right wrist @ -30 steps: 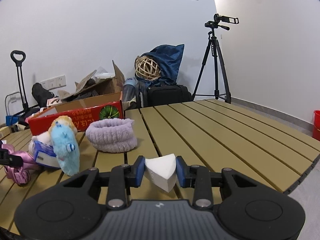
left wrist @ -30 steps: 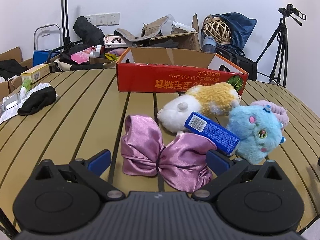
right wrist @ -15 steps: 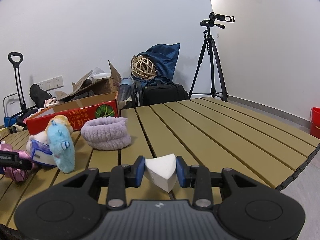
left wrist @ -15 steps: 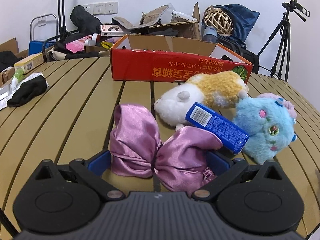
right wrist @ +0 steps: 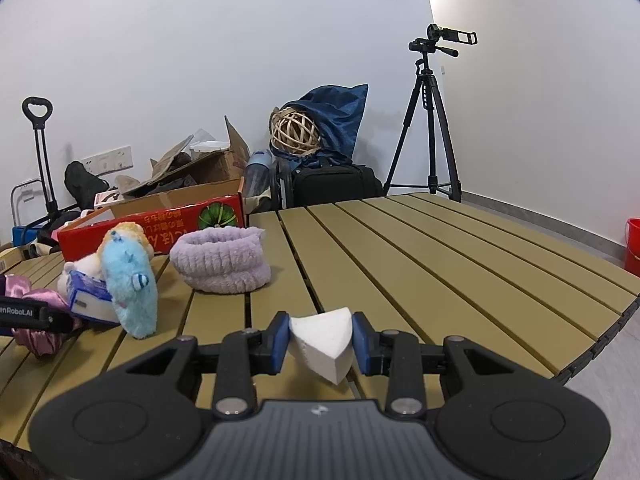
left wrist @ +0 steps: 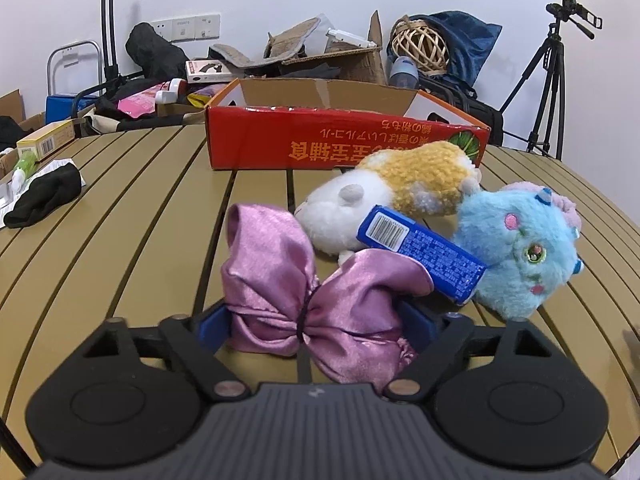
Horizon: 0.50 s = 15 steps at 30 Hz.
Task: Collect trash
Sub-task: 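Grasp the pink satin bow with the left gripper while the right grasps the white foam wedge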
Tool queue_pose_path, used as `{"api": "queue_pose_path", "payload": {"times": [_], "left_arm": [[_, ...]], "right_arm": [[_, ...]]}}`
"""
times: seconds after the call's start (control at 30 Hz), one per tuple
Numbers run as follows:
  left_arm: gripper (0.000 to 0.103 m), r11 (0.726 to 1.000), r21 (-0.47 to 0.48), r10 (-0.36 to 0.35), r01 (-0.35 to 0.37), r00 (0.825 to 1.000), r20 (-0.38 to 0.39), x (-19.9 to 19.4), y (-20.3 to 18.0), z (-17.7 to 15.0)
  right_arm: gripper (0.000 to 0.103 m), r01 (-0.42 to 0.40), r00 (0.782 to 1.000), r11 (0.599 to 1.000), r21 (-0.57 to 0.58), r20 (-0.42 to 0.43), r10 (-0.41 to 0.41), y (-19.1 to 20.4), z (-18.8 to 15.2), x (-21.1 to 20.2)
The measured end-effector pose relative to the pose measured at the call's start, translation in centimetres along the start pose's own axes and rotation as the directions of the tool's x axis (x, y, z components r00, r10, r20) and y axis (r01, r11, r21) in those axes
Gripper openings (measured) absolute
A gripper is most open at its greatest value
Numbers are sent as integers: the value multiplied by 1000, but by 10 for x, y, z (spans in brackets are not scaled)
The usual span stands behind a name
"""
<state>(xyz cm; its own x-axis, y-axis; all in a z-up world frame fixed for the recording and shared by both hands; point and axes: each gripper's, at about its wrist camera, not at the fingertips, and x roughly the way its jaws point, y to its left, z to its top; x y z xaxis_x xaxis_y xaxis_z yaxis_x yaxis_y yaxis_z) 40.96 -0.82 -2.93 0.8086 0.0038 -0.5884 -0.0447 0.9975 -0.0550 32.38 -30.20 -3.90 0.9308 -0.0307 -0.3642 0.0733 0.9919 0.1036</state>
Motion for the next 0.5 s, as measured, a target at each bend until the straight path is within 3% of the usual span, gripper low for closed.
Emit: {"api": "queue_pose_path", "payload": {"times": [0.07, 0.27, 0.5], "left_arm": [[71, 1000, -4, -4, 4, 1000, 3, -1, 2, 0], [59, 1000, -3, -2, 2, 1000, 23, -4, 1, -1], [54, 1000, -14, 23, -22, 998, 52, -15, 2, -1]], "right_arm": [[33, -1, 1000, 1000, -3, -3, 1, 1, 0, 0], [33, -6, 1000, 1000, -15, -8, 6, 3, -2, 1], [33, -11, 1000, 1000, -21, -6, 11, 4, -1, 2]]}}
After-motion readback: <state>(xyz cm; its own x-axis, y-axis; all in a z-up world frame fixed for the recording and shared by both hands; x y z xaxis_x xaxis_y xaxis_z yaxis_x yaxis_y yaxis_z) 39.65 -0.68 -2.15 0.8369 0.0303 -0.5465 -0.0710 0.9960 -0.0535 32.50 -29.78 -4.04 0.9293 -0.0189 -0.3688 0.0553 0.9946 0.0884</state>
